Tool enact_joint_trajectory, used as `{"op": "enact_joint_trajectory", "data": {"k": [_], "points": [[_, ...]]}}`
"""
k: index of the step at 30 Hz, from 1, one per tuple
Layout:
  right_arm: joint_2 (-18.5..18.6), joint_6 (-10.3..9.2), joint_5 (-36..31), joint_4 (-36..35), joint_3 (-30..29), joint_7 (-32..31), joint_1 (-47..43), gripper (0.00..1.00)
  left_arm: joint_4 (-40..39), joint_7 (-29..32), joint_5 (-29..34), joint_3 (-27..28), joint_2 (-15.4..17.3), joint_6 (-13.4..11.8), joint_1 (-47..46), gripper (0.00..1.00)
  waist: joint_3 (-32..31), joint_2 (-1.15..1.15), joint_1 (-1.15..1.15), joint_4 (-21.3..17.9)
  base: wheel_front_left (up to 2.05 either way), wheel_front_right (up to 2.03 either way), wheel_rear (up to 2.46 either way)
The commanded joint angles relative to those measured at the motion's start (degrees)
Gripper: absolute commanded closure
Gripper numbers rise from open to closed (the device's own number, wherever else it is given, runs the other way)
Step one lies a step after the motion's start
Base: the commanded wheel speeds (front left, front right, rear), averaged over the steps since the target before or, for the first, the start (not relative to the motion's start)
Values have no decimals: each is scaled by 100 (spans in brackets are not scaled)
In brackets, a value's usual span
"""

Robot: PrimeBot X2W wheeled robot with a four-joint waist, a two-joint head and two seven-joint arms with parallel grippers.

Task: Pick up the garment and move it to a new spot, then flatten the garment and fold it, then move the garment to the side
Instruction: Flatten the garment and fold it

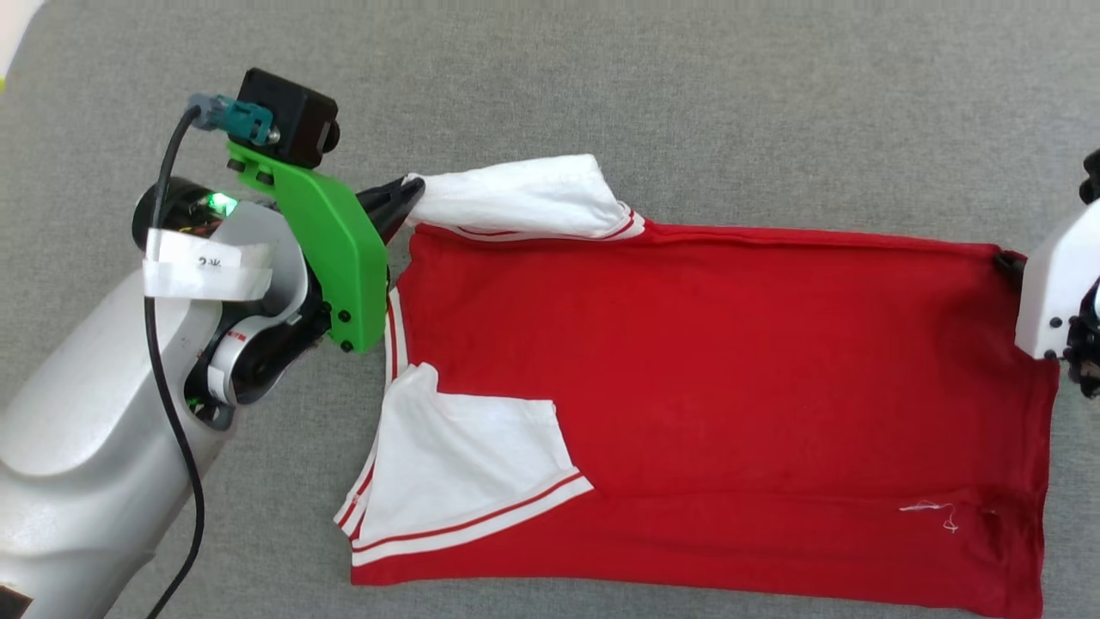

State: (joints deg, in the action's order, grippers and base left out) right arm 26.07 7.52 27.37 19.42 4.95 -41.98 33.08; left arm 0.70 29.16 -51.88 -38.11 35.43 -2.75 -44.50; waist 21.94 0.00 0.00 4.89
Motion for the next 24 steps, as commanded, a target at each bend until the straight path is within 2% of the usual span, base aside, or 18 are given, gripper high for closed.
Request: {"op": "enact_joint_trajectory", "data": {"k": [1,9,20,24], "points": [[-46,-3,86,43,-70,61,-159,100,47,-58,-22,-4,-38,32,146,100,-309,0,0,-31,0,0,0],[-255,-3,261,-20,-471,618,-701,100,120,-212,-116,-86,0,-1,651,100,-916,0,0,-66,0,0,0],[-424,-3,862,-763,-564,1671,-2000,100,-296,-410,-423,-135,176,-355,1846,100,-1454,0,0,58,0,0,0],[-399,-3,1093,-1014,-566,1782,-2427,100,-425,-476,-492,-189,209,-470,2228,100,-1494,0,0,92,0,0,0]]}}
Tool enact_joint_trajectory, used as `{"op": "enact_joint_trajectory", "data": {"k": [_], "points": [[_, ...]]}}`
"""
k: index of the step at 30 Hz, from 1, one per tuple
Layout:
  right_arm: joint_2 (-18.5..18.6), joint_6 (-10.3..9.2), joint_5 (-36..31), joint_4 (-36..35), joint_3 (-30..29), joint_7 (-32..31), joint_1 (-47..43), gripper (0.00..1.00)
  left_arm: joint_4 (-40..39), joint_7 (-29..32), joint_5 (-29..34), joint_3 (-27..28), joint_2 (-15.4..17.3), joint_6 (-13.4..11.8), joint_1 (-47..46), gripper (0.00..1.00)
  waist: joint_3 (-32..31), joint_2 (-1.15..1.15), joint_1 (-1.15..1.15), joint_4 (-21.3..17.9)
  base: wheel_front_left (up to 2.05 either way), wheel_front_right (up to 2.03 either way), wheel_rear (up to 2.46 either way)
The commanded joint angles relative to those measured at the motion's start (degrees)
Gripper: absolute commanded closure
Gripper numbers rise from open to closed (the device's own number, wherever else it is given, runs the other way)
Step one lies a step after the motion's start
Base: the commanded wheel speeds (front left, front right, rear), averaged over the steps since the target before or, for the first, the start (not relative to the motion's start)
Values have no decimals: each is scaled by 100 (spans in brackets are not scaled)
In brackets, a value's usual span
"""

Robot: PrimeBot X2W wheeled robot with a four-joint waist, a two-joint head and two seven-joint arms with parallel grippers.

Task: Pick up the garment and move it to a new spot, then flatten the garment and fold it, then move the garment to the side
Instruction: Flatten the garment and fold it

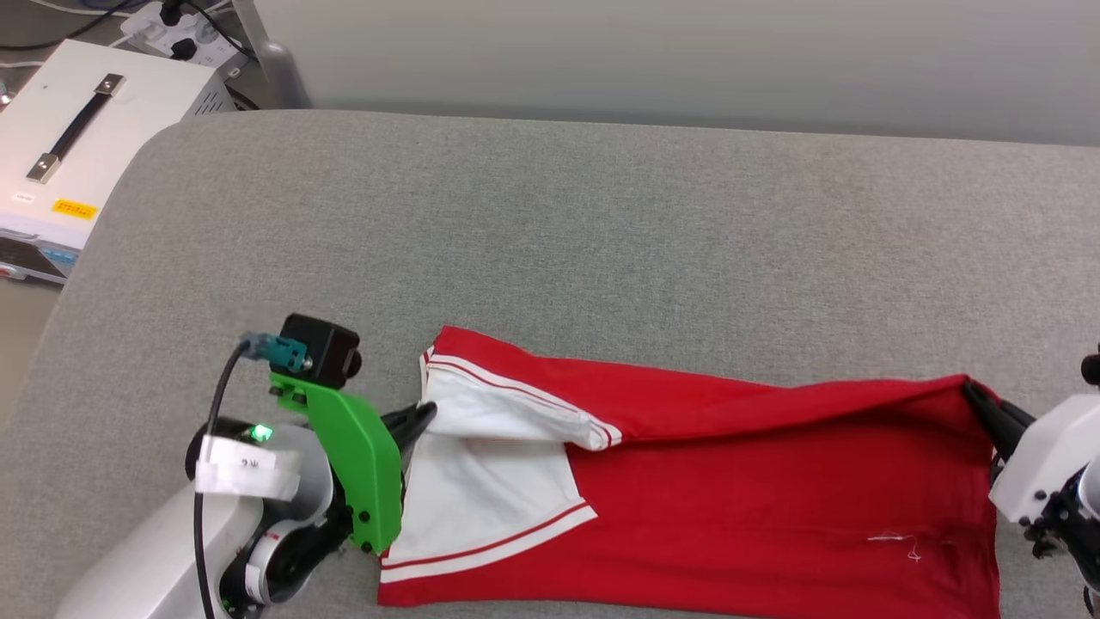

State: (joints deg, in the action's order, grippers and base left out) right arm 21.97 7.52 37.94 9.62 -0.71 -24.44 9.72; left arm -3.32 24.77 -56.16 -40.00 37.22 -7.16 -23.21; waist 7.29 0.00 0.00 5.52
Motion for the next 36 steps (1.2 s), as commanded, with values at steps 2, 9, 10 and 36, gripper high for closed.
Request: {"op": "enact_joint_trajectory", "data": {"k": [2,9,10,36], "points": [[35,-3,111,-126,-8,4,-299,100,-55,-63,-80,-36,50,-83,272,100,-43,0,0,46,0,0,0],[216,-3,337,-420,114,-233,-898,100,-22,-114,-134,-180,70,-217,761,100,-53,0,0,52,0,0,0],[262,-3,360,-462,152,-268,-966,100,17,-122,-126,-208,75,-220,811,100,-49,0,0,45,0,0,0],[975,-3,81,-106,1141,-275,-1151,0,936,-253,43,-511,-140,-239,995,0,7,0,0,-56,0,0,0]]}}
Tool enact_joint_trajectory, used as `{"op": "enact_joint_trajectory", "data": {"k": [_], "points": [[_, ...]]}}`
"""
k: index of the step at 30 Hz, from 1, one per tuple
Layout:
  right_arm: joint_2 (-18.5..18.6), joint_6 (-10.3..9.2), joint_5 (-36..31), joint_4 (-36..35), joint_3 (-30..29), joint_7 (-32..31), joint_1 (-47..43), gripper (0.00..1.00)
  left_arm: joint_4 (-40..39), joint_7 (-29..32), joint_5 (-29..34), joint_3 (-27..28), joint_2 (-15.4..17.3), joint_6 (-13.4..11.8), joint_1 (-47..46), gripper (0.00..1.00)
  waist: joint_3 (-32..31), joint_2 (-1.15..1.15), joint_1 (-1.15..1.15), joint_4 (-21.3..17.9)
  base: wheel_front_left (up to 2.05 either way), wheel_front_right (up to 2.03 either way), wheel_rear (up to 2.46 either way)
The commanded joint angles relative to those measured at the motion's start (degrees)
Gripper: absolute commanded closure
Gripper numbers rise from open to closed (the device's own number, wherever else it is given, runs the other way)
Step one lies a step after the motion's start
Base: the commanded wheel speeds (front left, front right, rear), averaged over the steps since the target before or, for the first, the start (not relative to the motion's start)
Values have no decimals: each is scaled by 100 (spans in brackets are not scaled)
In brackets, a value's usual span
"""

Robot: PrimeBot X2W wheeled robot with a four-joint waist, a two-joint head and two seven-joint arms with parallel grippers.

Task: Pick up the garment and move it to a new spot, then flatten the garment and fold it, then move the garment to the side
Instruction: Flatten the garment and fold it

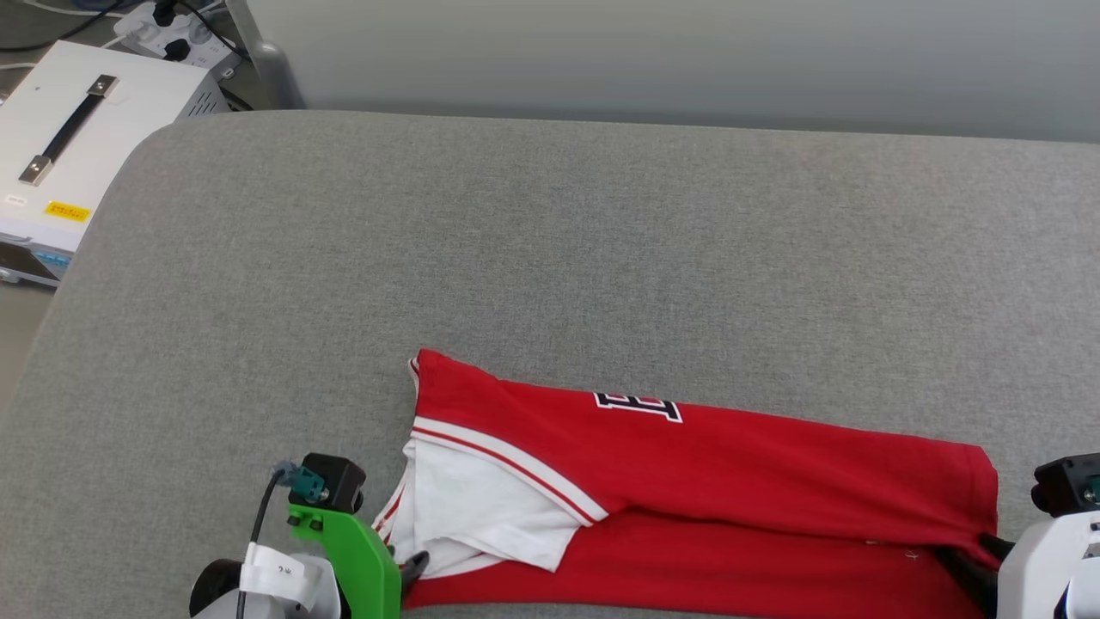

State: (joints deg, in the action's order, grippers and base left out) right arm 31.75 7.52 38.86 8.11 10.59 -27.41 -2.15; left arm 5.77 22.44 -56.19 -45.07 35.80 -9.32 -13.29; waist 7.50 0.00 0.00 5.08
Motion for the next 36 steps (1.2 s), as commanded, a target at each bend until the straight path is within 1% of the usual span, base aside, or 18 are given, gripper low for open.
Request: {"op": "enact_joint_trajectory", "data": {"k": [1,4,8,10,14,18,19,22,25,27,29,32,34,36], "points": [[-21,-3,5,77,37,7,38,0,71,-51,78,-17,-17,-30,-1,0,-29,0,0,-20,0,0,0],[-38,-3,99,70,49,-50,26,0,141,-219,93,10,-98,-11,4,0,-82,0,0,-36,0,0,0],[-93,-3,350,-73,-196,-204,-5,0,126,-437,21,131,-168,-22,48,0,-188,0,0,-59,0,0,0],[-101,-3,410,-208,-337,-350,-40,0,58,-571,-3,232,-176,-78,64,0,-242,0,0,-66,0,0,0],[-259,-3,545,-488,-772,-816,-119,0,-156,-977,0,479,-225,-240,107,0,-353,0,0,-83,0,0,0],[-612,-3,451,-737,-1311,-1286,-156,0,-373,-1465,17,735,-319,-364,156,0,-412,0,0,-85,0,0,0],[-771,-3,385,-776,-1509,-1371,-133,0,-406,-1601,10,807,-350,-377,170,0,-415,0,0,-83,0,0,0],[-1143,-3,123,-865,-1874,-1658,-84,0,-364,-2058,290,903,-317,-429,133,0,-393,0,0,-76,0,0,0],[-1502,-3,-210,-850,-2254,-1841,3,0,-269,-2625,502,1010,-371,-359,88,0,-312,0,0,-60,0,0,0],[-1833,-3,-270,-743,-2580,-1937,124,0,-194,-2962,599,1065,-394,-257,70,0,-234,0,0,-54,0,0,0],[-2080,-3,-390,-620,-2873,-2029,272,0,-97,-3277,685,1149,-418,-200,28,0,-142,0,0,-23,0,0,0],[-2276,-3,-661,-496,-3091,-2095,447,0,68,-3544,965,1210,-380,-162,-78,0,0,0,0,16,0,0,0],[-2414,-3,-729,-381,-3257,-2134,547,0,101,-3659,1027,1358,-454,-118,-114,0,91,0,0,41,0,0,0],[-2471,-3,-880,-256,-3393,-2130,635,0,107,-3713,1072,1531,-549,-51,-131,0,192,0,0,73,0,0,0]]}}
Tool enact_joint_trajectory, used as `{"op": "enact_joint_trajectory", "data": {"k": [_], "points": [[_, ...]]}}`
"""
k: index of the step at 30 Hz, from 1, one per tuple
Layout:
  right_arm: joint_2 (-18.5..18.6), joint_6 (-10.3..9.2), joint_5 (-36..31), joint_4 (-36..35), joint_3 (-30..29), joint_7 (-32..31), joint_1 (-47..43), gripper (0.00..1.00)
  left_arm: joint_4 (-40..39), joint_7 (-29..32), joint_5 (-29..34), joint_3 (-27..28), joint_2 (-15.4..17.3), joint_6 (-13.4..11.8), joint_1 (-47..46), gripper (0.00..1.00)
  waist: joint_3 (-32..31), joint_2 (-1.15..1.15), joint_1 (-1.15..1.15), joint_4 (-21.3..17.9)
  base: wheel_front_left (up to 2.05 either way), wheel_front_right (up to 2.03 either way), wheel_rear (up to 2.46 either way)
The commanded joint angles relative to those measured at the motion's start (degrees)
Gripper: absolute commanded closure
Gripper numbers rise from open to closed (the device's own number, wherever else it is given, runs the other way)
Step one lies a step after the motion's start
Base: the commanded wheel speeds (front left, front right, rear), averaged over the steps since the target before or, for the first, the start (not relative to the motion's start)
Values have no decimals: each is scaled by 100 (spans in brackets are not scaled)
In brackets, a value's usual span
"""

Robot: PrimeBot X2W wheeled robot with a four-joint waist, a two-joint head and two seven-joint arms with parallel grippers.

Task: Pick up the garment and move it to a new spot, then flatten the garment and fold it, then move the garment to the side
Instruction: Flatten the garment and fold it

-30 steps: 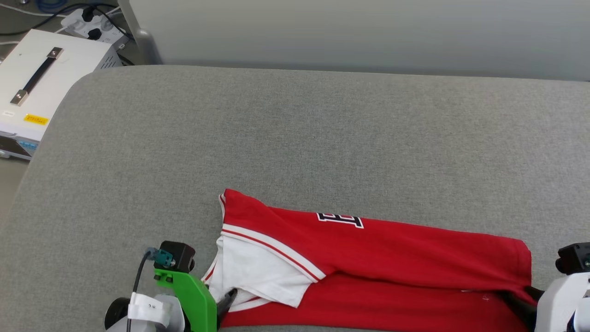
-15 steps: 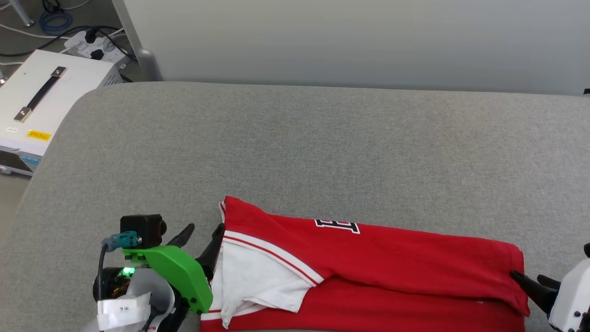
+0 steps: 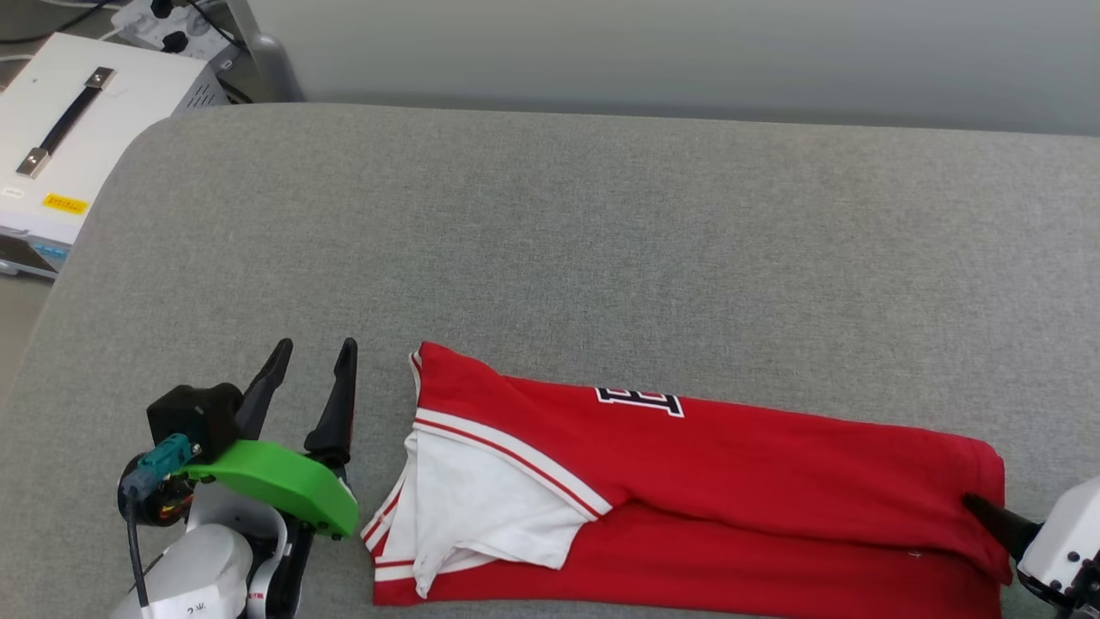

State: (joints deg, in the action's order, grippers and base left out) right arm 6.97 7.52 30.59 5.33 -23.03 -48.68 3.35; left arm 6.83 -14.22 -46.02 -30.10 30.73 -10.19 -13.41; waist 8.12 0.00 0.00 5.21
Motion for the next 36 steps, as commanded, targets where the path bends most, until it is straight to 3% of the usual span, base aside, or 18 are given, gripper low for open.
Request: {"op": "enact_joint_trajectory", "data": {"k": [1,7,24,26,36], "points": [[-6,-3,-102,71,-57,-3,108,0,12,-55,94,68,-57,60,-125,0,157,0,0,70,0,0,0],[-152,-3,-253,453,-2,-215,172,0,158,-74,390,266,-183,248,-132,0,333,0,0,135,0,0,0],[-374,-3,281,1009,883,-38,154,2,431,-77,726,605,-470,552,-43,0,210,0,0,68,0,0,0],[-378,-3,295,1074,924,130,137,100,480,-77,759,637,-502,594,-8,0,150,0,0,44,0,0,0],[4,-3,93,1153,725,753,129,100,567,-77,753,683,-551,660,93,0,-29,0,0,16,0,0,0]]}}
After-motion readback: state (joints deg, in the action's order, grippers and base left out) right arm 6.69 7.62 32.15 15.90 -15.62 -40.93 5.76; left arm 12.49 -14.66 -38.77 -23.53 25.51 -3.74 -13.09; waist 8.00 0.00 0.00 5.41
